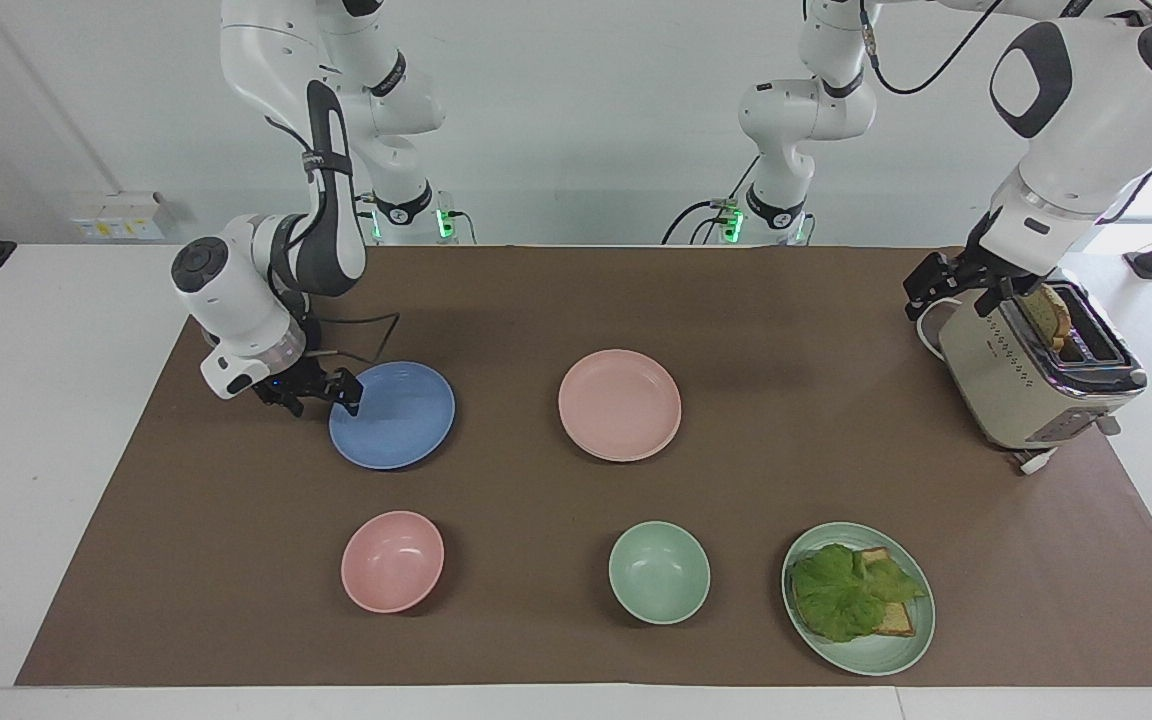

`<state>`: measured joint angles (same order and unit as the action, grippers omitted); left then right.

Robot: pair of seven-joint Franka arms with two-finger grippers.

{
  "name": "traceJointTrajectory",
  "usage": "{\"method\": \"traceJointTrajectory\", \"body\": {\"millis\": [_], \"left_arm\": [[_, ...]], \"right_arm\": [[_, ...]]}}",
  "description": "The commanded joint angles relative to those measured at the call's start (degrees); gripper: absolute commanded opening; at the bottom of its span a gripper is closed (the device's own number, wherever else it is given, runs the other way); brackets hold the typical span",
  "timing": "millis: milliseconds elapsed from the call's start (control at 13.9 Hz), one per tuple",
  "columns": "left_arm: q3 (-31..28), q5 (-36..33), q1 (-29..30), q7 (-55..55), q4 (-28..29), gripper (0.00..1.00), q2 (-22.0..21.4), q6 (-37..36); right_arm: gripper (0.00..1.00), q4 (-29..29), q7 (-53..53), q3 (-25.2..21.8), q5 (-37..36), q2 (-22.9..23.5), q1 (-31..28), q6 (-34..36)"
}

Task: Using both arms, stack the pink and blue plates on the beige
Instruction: 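Grasp the blue plate rim with the right gripper and lift it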

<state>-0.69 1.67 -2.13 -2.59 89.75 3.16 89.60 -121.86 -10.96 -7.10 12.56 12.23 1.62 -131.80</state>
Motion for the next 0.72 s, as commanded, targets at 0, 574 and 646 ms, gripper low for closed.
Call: {"method": "traceJointTrajectory", "body": {"millis": [0, 574, 646], "left_arm": [[0.52, -0.71, 1.25, 0.04, 7.87, 1.00, -5.69, 2.49], [0.43, -0.62, 1.60, 0.22, 7.11, 1.00, -5.27, 3.22], [0.43, -0.62, 1.52, 0.22, 7.11, 1.00, -5.27, 3.30]], "right_arm": [[0.86, -0.66, -3.10, 0.15, 2.47, -0.02, -0.48, -0.91], [0.00, -0.31, -5.21, 0.07, 2.47, 0.95, -0.74, -0.65], [0.00, 0.91, -5.65, 0.07, 2.47, 0.86, -0.92, 0.31]]}}
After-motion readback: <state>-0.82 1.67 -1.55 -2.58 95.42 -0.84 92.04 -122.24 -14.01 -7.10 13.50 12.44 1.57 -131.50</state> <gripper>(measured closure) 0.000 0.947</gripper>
